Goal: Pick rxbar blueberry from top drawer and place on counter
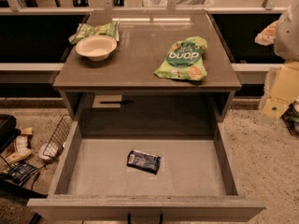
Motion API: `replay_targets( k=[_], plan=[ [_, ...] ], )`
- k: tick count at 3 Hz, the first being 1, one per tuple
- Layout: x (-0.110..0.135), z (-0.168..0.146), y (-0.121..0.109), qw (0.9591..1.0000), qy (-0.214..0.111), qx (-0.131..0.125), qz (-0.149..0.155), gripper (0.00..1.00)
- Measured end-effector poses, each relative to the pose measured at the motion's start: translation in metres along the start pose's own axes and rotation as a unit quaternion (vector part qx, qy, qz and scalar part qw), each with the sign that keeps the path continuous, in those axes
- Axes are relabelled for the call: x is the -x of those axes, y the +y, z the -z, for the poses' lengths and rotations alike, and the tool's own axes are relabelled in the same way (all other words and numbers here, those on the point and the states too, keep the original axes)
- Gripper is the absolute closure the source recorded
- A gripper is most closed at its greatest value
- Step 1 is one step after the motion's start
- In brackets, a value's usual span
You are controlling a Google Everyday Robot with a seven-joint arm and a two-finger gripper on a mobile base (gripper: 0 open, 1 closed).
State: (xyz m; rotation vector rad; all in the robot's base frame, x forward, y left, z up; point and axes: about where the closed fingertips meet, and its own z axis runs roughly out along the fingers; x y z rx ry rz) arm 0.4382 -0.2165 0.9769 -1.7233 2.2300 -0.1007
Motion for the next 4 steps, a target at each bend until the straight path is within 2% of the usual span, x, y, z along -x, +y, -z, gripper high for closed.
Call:
replay_targets(
  k=[1, 2, 3, 4],
  plan=[
    [0.000, 0.000, 0.000, 1.0000, 0.000, 0.000, 0.000, 0.00],
    [0.003, -0.026, 0.003, 0.9999, 0.009, 0.006, -0.008, 0.00],
    [0.020, -0.090, 0.013, 0.9998, 0.008, 0.015, -0.014, 0.00],
    [0.047, -0.149, 0.031, 0.9992, -0.017, 0.024, -0.028, 0.00]
  ],
)
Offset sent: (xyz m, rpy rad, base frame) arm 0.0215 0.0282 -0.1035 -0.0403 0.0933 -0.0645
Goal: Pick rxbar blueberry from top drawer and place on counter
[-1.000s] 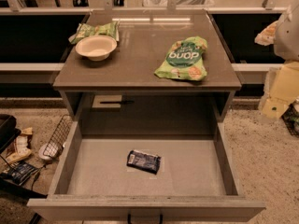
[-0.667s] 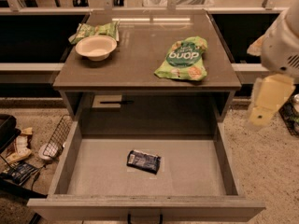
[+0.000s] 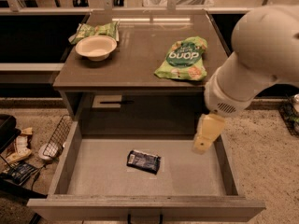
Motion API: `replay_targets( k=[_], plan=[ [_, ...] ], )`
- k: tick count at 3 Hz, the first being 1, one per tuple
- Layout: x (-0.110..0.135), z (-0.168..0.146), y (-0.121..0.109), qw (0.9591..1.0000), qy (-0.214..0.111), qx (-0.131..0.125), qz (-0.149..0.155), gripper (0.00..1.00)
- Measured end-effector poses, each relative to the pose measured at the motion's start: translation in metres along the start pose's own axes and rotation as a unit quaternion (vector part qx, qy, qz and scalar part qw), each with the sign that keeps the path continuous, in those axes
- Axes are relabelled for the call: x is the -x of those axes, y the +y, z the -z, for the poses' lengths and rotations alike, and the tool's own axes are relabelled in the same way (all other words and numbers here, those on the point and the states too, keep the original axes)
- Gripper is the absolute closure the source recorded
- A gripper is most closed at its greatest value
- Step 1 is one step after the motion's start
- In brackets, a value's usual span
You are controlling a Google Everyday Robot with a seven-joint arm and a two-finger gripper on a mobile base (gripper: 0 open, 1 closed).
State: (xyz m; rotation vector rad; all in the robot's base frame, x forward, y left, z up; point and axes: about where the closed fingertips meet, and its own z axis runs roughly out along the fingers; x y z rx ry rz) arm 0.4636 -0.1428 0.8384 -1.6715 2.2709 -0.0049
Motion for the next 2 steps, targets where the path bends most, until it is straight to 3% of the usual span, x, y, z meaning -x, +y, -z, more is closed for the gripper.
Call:
replay_targets(
  k=[2],
  plan=[
    [0.061, -0.088, 0.056, 0.9984, -0.026, 0.037, -0.034, 0.00]
  ],
)
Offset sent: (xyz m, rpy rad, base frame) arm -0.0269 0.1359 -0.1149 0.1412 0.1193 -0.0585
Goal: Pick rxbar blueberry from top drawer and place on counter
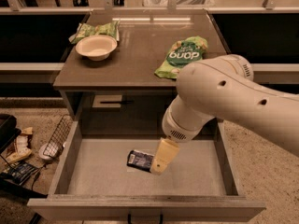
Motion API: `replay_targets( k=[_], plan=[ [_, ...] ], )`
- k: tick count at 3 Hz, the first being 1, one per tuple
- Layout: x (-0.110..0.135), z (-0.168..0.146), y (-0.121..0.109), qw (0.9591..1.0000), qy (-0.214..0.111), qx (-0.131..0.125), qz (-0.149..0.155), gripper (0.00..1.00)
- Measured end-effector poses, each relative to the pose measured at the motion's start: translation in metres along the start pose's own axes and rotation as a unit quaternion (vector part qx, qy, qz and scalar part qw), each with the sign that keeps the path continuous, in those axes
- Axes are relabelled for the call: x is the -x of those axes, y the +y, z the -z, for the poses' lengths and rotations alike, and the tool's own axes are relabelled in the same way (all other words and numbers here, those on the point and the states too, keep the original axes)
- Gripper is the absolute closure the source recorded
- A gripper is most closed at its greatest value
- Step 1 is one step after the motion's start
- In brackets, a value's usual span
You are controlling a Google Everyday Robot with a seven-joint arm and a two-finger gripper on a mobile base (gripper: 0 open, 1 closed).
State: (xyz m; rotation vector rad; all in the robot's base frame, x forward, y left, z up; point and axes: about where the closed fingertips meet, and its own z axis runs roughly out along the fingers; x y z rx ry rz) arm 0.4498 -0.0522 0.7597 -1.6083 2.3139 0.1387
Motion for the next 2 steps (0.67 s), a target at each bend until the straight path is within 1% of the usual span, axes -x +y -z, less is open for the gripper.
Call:
replay_targets(
  k=[1, 2],
  plan=[
    [0.000, 0.000, 0.000, 1.0000, 0.000, 0.000, 0.000, 0.00],
    [0.006, -0.017, 0.004, 0.9999, 0.010, -0.004, 0.004, 0.00]
  ],
)
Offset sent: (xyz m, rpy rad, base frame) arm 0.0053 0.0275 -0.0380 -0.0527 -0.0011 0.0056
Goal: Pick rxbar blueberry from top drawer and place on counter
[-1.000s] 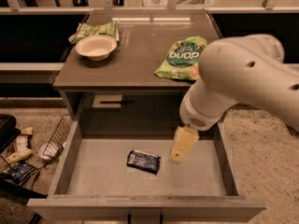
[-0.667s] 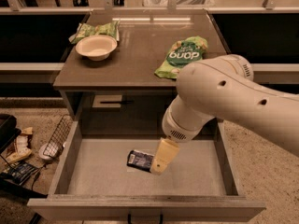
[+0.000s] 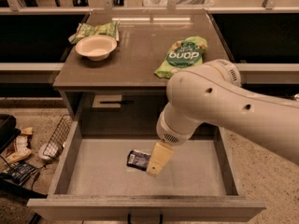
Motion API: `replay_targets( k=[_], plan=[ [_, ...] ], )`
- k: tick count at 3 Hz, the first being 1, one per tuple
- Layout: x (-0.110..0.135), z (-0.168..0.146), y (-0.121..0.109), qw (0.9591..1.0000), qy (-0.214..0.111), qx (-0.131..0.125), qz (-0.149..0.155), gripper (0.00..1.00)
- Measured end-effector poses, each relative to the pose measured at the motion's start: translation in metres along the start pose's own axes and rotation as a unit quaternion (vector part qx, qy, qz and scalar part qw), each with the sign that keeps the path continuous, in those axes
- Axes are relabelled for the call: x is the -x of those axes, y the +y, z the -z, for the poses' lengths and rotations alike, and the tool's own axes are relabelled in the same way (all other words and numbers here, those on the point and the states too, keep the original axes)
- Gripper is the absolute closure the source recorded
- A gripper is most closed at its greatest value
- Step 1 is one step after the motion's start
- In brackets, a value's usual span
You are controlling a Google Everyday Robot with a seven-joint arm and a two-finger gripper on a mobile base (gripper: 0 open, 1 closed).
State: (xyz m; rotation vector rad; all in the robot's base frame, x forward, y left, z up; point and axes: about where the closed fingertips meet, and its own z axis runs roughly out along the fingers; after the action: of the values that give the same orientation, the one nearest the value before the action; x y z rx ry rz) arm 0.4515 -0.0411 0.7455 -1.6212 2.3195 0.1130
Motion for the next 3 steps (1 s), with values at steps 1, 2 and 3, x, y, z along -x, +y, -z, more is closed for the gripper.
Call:
replay_targets(
  k=[1, 2, 3],
  plan=[
    [0.016, -0.041, 0.011, 0.9999, 0.006, 0.007, 0.008, 0.00],
    [0.027, -0.095, 0.019, 0.9997, 0.021, 0.012, 0.005, 0.00],
    [0.024, -0.124, 0.018, 0.9995, 0.030, 0.011, -0.006, 0.00]
  ],
)
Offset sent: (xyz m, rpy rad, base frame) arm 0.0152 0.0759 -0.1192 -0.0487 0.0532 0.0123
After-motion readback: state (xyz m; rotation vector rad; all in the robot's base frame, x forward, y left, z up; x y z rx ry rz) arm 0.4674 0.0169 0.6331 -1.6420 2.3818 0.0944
